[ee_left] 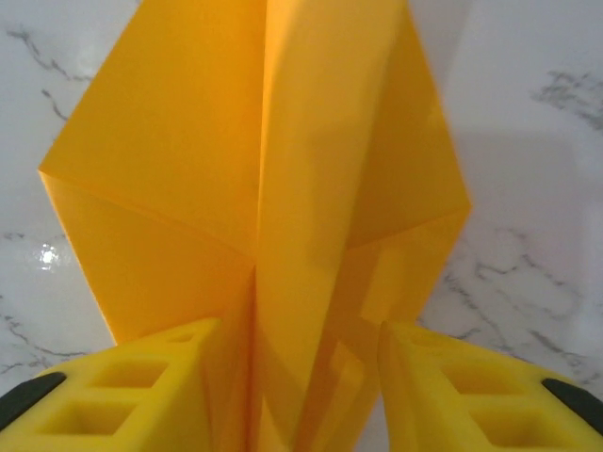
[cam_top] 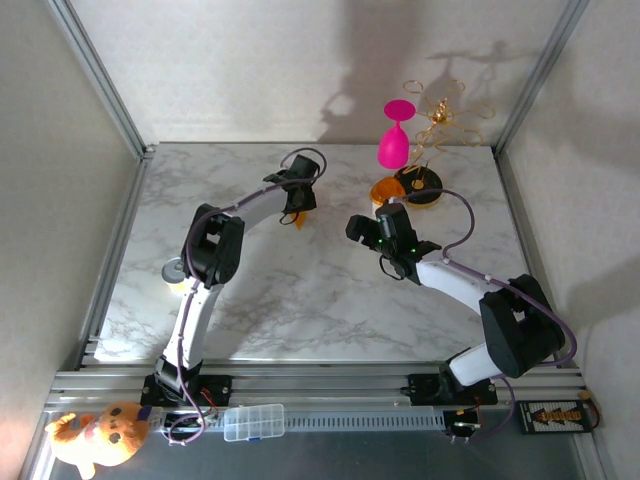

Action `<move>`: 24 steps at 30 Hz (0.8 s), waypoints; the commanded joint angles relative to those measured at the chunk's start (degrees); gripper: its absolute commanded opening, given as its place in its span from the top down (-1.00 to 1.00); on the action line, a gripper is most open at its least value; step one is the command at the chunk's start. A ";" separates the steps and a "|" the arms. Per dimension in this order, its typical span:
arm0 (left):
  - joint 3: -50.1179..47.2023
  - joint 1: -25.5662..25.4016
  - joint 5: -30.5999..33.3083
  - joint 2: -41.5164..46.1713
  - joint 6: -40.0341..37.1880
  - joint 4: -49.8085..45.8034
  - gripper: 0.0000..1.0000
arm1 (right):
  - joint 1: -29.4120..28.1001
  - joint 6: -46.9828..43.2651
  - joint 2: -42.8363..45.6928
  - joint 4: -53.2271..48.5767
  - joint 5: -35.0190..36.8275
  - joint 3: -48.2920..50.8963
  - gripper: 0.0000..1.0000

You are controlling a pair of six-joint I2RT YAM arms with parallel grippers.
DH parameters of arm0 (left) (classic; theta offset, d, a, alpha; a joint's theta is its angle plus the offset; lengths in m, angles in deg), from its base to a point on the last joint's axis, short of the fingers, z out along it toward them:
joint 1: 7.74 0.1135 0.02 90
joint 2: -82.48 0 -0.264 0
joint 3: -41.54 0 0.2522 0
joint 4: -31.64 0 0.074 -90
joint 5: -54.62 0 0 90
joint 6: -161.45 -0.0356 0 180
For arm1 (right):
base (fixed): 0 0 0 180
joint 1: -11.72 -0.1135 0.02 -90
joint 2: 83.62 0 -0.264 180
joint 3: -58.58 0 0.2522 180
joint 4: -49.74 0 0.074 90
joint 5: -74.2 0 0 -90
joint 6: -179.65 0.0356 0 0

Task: Fold a paper plane with a square sheet of paper (pick it up from the middle)
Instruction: Move the paper plane to the top-center of the table.

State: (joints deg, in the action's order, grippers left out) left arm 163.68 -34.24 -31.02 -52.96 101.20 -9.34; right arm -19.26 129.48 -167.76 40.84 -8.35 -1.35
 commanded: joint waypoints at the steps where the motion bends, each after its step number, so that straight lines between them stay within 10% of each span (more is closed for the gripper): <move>1: 1.75 -0.31 2.04 -1.29 -1.10 -2.26 0.08 | 0.39 0.76 -0.46 0.41 -0.14 -0.85 -0.81; 13: 2.36 -0.31 4.58 -3.75 -2.07 -4.87 0.22 | 0.36 0.77 -0.51 0.32 -0.06 -1.02 -0.80; 24: 3.33 -0.30 3.04 -5.98 -4.68 -7.05 -0.05 | 0.34 0.87 -0.76 0.23 -0.06 -1.29 -0.80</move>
State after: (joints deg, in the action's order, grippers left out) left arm 166.76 -34.39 -28.03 -55.78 97.97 -11.68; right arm -19.26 129.52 -167.85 40.84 -8.35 -1.35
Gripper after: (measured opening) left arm 0.517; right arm 0.900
